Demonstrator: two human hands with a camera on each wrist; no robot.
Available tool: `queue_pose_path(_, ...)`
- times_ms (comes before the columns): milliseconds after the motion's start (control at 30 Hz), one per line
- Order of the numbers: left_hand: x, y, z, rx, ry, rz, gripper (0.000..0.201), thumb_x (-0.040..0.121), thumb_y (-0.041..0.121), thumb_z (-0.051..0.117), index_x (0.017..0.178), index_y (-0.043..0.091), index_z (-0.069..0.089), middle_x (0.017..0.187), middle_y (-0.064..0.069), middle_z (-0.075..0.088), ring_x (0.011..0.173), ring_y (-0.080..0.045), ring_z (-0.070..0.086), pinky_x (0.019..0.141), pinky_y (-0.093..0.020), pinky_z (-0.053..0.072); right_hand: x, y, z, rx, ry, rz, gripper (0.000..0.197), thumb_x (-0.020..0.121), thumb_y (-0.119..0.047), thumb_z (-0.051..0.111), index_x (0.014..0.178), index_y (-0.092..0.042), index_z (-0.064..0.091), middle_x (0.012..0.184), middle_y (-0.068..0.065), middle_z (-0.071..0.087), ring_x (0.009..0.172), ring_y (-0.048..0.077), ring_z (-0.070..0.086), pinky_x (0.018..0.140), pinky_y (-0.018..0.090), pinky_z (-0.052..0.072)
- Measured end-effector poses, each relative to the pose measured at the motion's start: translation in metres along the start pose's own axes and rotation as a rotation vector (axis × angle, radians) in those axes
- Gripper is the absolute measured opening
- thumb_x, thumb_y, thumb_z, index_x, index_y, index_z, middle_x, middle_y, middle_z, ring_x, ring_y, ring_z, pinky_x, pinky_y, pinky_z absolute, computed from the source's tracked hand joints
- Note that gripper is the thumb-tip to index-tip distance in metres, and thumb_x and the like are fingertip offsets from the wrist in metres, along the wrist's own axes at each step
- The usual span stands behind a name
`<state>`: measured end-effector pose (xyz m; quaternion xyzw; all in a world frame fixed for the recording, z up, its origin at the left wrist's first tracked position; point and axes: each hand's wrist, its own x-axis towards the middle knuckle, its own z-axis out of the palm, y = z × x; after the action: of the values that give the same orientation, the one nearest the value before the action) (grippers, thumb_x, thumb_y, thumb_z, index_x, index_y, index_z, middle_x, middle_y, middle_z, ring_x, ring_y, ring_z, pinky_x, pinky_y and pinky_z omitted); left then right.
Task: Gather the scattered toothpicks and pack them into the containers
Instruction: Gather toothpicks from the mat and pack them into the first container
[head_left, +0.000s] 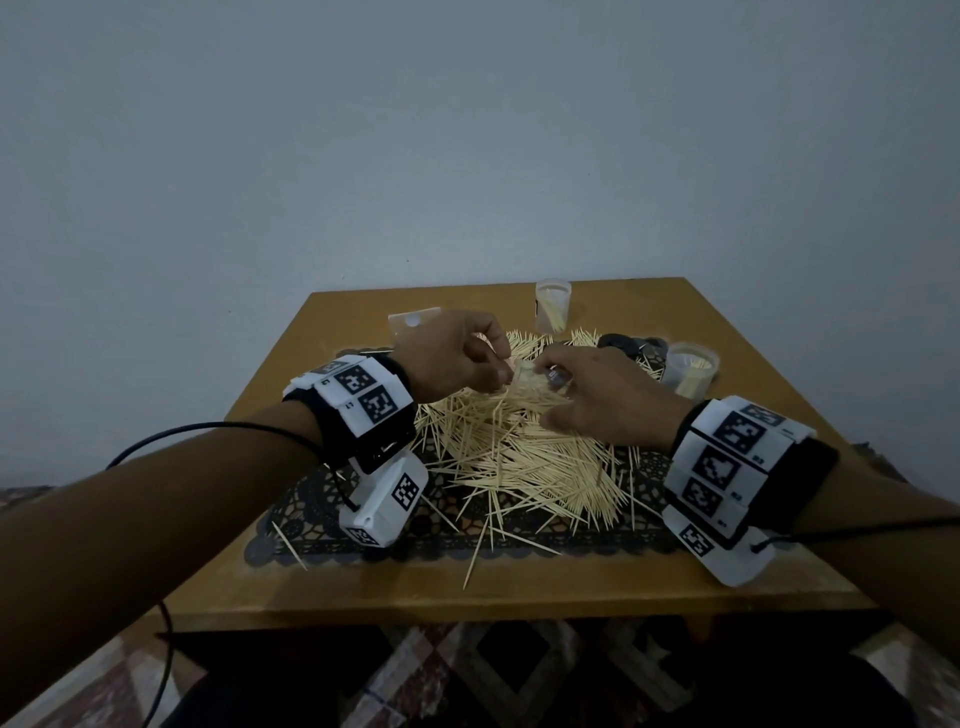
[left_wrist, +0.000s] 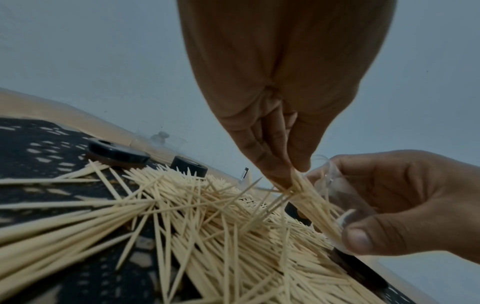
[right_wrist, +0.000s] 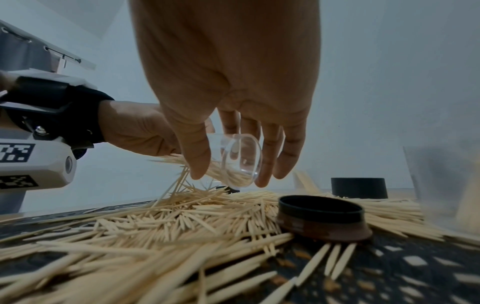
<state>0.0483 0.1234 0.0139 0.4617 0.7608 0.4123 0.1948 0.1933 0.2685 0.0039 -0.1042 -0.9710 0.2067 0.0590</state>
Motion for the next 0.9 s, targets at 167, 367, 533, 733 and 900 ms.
queue_pose_path(167, -0.001, 0.001, 0.005, 0.007, 0.062, 0.002, 0.039, 0.077, -0.003, 0.074, 0.106, 0.007, 0.051, 0.082, -0.009, 0.074, 0.079, -0.026, 0.072, 0.08, -0.046, 0.058, 0.001, -0.003, 0.002, 0.019, 0.002, -0.009, 0.054, 0.08, -0.028, 0.078, 0.127, -0.02, 0.053, 0.119, 0.001, 0.065, 0.092, 0.009, 0.054, 0.077, 0.023, 0.04)
queue_pose_path(367, -0.002, 0.004, 0.008, 0.063, 0.035, 0.025, 0.023, 0.083, -0.007, 0.059, 0.098, 0.01, 0.055, 0.079, 0.0, 0.075, 0.082, -0.026, 0.07, 0.08, -0.045, 0.054, 0.0, -0.003, 0.003, 0.02, 0.01, -0.019, 0.054, 0.079, -0.029, 0.079, 0.126, -0.02, 0.054, 0.116, 0.001, 0.065, 0.092, 0.009, 0.055, 0.077, 0.025, 0.042)
queue_pose_path(533, -0.007, -0.001, -0.005, 0.147, 0.098, 0.153, 0.033, 0.072, -0.008, 0.055, 0.085, 0.021, 0.065, 0.076, -0.006, 0.062, 0.069, -0.019, 0.058, 0.067, -0.038, 0.049, -0.002, 0.003, -0.001, 0.028, 0.015, -0.008, 0.055, 0.079, -0.03, 0.078, 0.127, -0.019, 0.054, 0.115, -0.001, 0.064, 0.089, 0.006, 0.054, 0.075, 0.022, 0.039)
queue_pose_path(733, -0.019, -0.005, -0.009, 0.485, -0.25, 0.127, 0.065, 0.07, -0.011, 0.052, 0.119, 0.031, 0.064, 0.121, 0.003, 0.05, 0.113, -0.011, 0.041, 0.095, -0.036, 0.036, -0.002, 0.002, 0.0, -0.018, -0.001, -0.013, 0.054, 0.08, -0.028, 0.078, 0.128, -0.02, 0.054, 0.12, -0.001, 0.063, 0.093, 0.007, 0.052, 0.077, 0.021, 0.037)
queue_pose_path(900, -0.02, -0.004, -0.01, 0.422, -0.214, 0.107, 0.062, 0.072, -0.009, 0.054, 0.12, 0.03, 0.058, 0.126, -0.003, 0.05, 0.115, -0.015, 0.044, 0.095, -0.043, 0.044, -0.003, 0.001, -0.001, 0.022, -0.001, -0.021, 0.055, 0.08, -0.028, 0.078, 0.128, -0.02, 0.054, 0.119, 0.0, 0.064, 0.094, 0.009, 0.055, 0.077, 0.023, 0.039)
